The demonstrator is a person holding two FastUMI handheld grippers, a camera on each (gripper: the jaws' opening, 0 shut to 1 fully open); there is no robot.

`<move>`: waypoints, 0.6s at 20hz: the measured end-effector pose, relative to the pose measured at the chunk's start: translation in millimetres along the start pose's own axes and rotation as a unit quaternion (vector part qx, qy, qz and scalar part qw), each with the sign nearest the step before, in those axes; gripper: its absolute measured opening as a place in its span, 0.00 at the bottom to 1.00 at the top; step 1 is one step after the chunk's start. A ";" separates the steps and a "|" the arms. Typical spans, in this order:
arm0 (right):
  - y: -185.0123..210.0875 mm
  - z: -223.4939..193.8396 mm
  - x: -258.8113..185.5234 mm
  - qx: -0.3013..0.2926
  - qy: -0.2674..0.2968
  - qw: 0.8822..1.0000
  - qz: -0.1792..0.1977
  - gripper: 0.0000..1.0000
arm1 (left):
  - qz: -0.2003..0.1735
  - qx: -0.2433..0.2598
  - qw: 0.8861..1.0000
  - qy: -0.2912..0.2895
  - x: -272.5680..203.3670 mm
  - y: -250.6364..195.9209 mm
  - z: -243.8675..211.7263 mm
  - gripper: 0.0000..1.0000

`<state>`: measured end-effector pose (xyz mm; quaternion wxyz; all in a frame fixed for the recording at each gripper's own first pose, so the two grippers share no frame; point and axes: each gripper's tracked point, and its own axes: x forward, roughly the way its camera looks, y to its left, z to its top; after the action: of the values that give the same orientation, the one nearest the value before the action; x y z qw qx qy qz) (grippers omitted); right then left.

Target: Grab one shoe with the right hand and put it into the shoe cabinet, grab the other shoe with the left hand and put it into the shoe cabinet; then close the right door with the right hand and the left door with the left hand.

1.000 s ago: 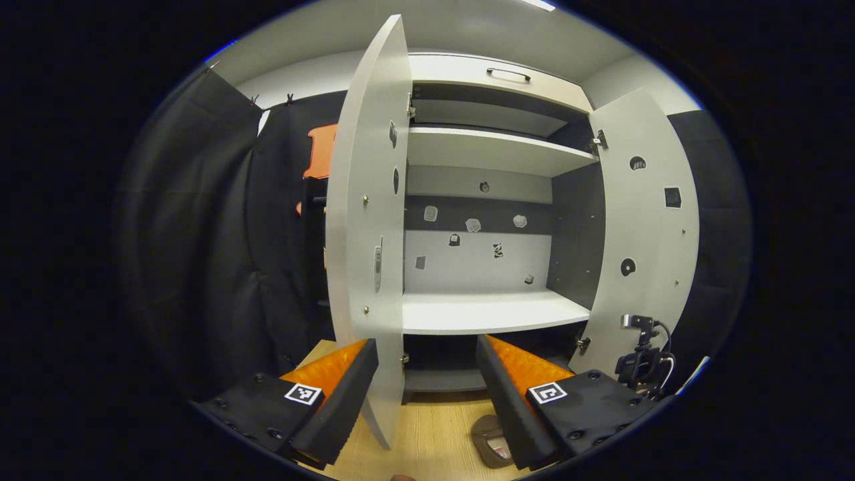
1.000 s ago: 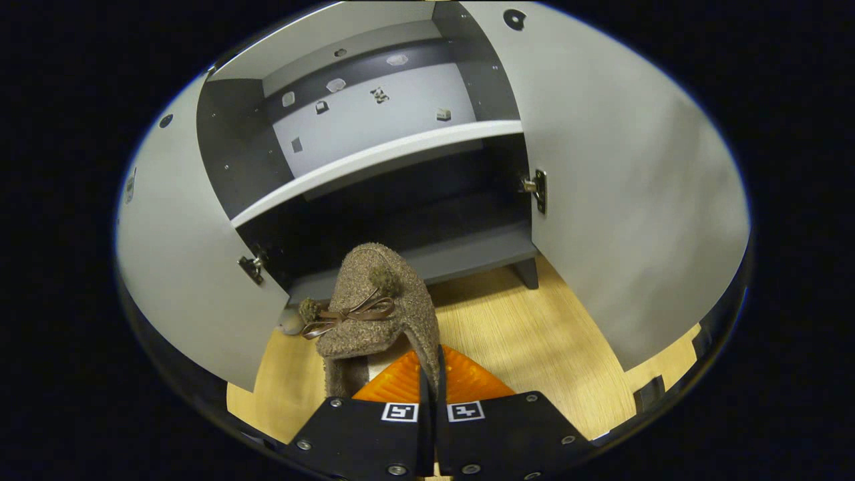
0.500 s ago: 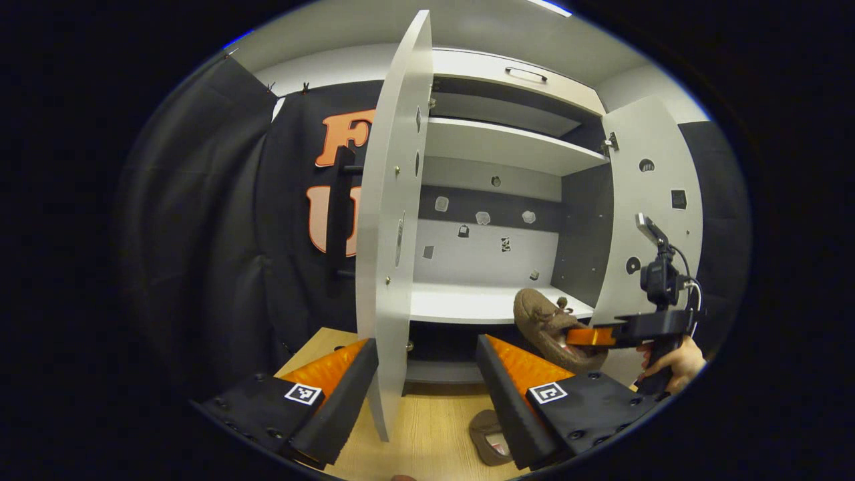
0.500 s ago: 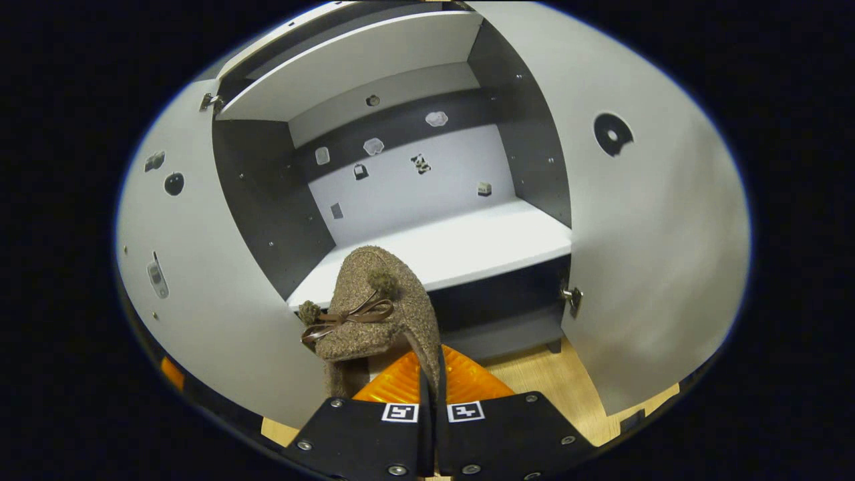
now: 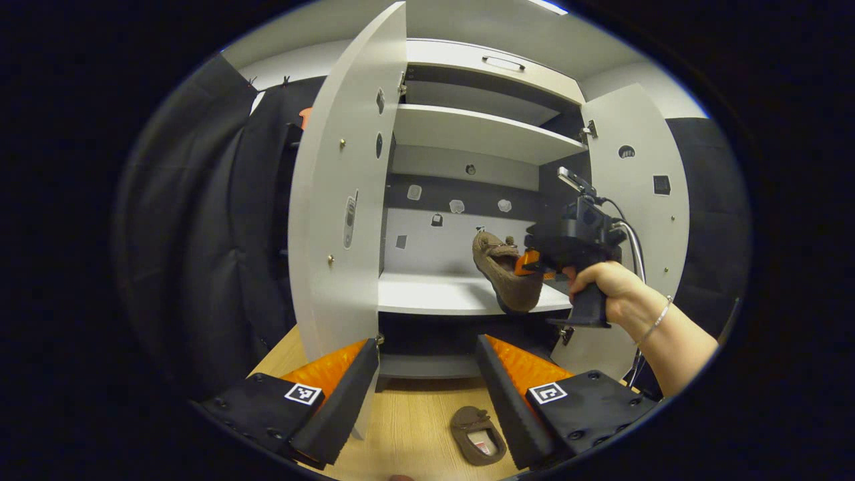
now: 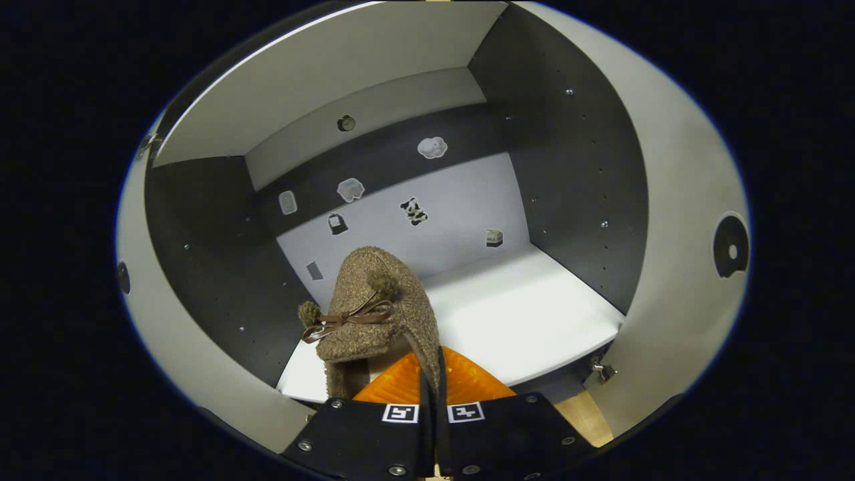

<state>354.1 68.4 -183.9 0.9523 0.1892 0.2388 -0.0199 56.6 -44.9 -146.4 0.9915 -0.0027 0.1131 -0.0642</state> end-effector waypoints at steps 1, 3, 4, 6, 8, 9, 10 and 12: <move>-3.5 2.2 18.0 0.006 0.012 1.000 -0.009 0.01 | -0.003 0.003 1.000 0.004 4.8 -3.5 -2.3 0.94; -8.5 4.4 46.4 0.021 0.025 0.999 -0.022 0.01 | -0.010 0.003 1.000 0.017 11.9 -11.6 -8.3 0.97; -11.2 4.5 57.9 0.026 0.031 0.999 -0.031 0.01 | -0.013 0.003 1.000 0.024 15.1 -14.8 -11.2 0.97; -14.9 1.2 76.1 0.020 0.044 0.998 -0.046 0.01 | -0.016 0.001 0.999 0.036 20.4 -19.1 -14.7 0.97; -10.4 4.8 85.8 0.012 0.043 0.998 -0.046 0.04 | -0.018 0.001 0.999 0.041 25.8 -22.3 -16.3 0.97; -7.9 7.0 87.9 0.010 0.042 0.998 -0.043 0.06 | -0.019 0.001 0.999 0.045 28.6 -23.1 -17.9 0.95; -5.9 8.6 88.3 0.011 0.041 0.998 -0.039 0.08 | -0.023 0.000 0.998 0.051 29.8 -24.8 -19.9 0.97; -10.7 13.3 88.0 0.014 0.036 0.998 -0.043 0.20 | -0.029 -0.006 0.998 0.054 30.6 -27.1 -21.1 0.97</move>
<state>436.5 58.1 -217.5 0.9387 0.1921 0.2802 -0.0577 78.0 -75.5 -173.3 0.9816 -0.0085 0.1672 -0.0922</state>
